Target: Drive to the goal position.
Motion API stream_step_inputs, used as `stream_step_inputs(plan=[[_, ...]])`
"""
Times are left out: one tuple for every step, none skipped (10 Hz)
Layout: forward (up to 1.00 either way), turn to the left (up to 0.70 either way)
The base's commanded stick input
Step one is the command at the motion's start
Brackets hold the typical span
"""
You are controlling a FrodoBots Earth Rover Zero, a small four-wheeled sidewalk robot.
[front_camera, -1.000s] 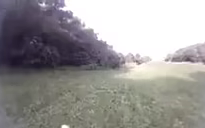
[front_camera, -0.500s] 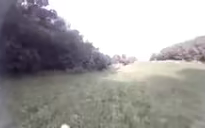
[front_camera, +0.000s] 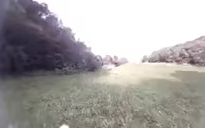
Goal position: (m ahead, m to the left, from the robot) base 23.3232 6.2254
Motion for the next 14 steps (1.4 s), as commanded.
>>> stream_step_inputs(plan=[[0.85, 0.0], [0.85, 0.0], [0.85, 0.0], [0.85, 0.0], [0.85, 0.0], [0.85, 0.0], [0.85, 0.0], [0.85, 0.0], [0.85, 0.0], [0.85, 0.0], [0.85, 0.0], [0.85, 0.0], [0.85, 0.0], [0.85, 0.0]])
